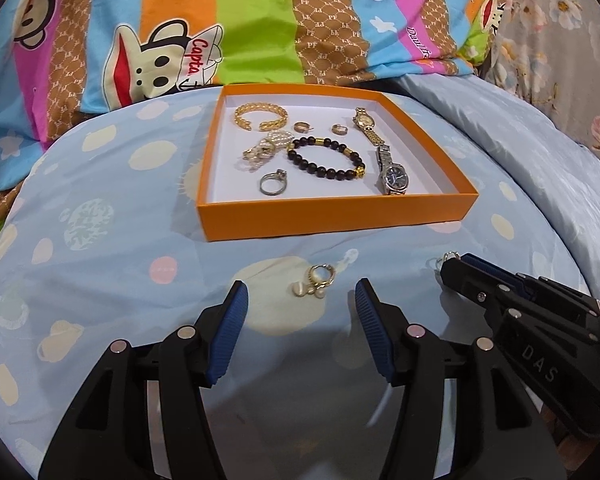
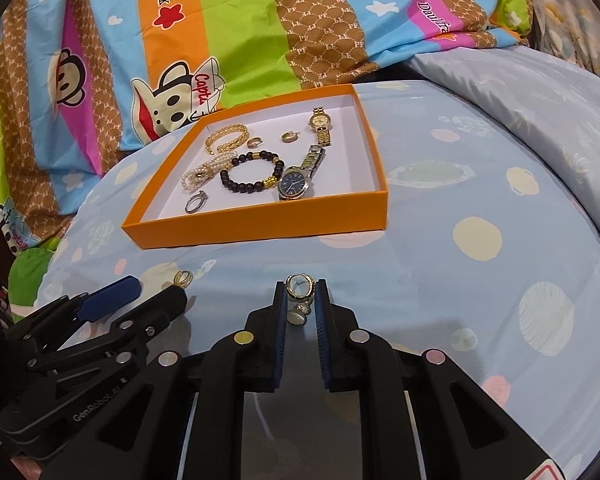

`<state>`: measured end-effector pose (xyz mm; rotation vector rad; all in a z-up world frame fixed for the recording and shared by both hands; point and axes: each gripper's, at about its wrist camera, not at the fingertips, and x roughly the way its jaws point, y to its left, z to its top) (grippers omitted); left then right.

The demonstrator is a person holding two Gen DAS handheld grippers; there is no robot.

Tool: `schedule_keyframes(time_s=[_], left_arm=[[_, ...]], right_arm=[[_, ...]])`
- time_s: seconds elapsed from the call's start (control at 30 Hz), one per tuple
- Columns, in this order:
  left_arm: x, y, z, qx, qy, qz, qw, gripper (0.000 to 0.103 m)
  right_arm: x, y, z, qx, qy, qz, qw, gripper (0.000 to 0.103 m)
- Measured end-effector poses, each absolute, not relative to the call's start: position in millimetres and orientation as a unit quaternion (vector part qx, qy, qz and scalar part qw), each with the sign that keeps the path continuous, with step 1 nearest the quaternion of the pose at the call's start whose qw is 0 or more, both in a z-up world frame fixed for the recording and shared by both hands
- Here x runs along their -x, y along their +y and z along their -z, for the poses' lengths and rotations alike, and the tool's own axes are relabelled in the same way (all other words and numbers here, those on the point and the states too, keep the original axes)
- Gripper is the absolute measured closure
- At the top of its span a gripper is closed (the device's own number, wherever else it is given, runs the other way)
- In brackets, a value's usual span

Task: Organize jewelry
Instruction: 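Grasp the gold drop earring with left gripper while right gripper holds its earring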

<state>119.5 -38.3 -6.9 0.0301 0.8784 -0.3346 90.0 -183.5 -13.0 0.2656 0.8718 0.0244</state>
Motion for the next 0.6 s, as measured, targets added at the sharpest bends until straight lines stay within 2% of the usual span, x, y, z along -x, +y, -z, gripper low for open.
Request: schedule_keyframes(time_s=[0.27, 0.37, 0.5, 0.6], left_arm=[[-128.1, -48.0, 10.3, -0.024, 0.43, 0.138, 0.892, 0.053], [-128.2, -46.6, 10.4, -0.023, 0.429, 0.136, 0.893, 0.064], [-127.6, -46.0, 10.2, -0.022, 0.428, 0.135, 0.893, 0.082], [-126.9, -45.5, 9.5, -0.022, 0.425, 0.137, 0.894, 0.085]], right_arm=[[-89.7, -184.6, 13.3, -0.129, 0.421, -0.012, 0.898, 0.09], [-89.8, -184.3, 13.2, -0.129, 0.421, -0.011, 0.898, 0.09], [-89.7, -183.9, 13.5, -0.129, 0.421, -0.012, 0.898, 0.09], [-89.6, -183.6, 13.6, -0.129, 0.421, -0.012, 0.898, 0.09]])
